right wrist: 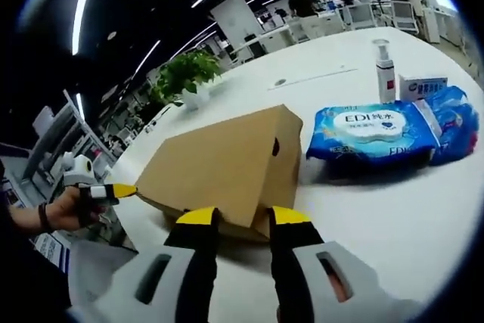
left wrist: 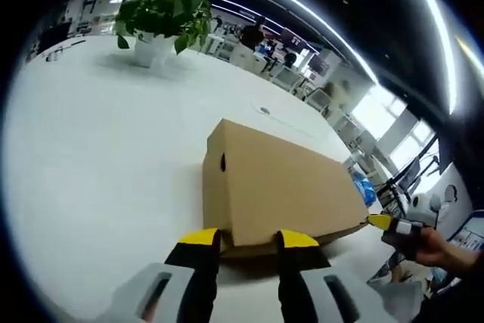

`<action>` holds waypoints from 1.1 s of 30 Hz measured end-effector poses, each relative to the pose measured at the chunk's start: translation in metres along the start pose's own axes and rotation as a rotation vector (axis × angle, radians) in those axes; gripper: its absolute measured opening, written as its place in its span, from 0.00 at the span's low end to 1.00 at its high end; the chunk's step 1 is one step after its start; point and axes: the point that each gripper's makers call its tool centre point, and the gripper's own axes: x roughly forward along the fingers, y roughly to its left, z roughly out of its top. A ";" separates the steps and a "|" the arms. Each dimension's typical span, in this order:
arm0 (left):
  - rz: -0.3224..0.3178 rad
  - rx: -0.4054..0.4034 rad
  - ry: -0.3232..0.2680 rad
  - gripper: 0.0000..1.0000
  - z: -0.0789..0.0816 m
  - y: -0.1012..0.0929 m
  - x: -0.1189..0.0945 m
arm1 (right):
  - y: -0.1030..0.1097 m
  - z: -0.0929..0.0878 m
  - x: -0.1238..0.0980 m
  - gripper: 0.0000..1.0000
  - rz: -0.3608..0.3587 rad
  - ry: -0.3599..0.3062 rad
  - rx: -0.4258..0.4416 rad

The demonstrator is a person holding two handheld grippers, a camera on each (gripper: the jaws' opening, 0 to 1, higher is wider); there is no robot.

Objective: Operate the shoe box by opening the lid, removing the specified soft item, and placing it in the target area until the item is outside and the box remains undamaged.

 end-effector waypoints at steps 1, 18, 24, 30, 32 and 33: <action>0.001 0.000 -0.001 0.30 0.002 0.001 0.002 | -0.002 0.004 0.005 0.24 -0.004 -0.003 -0.001; 0.009 0.007 -0.010 0.30 0.047 0.000 0.050 | -0.021 0.045 0.033 0.23 -0.068 -0.035 0.007; 0.011 0.002 -0.013 0.30 0.049 -0.003 0.055 | -0.027 0.051 0.035 0.22 -0.068 -0.023 -0.012; 0.010 0.004 -0.012 0.30 0.051 -0.007 0.059 | -0.030 0.055 0.035 0.22 -0.079 -0.017 -0.027; 0.010 0.003 -0.013 0.30 0.051 -0.007 0.059 | -0.030 0.055 0.034 0.23 -0.080 -0.020 -0.023; 0.010 0.003 -0.013 0.30 0.051 -0.007 0.058 | -0.030 0.055 0.034 0.23 -0.079 -0.020 -0.022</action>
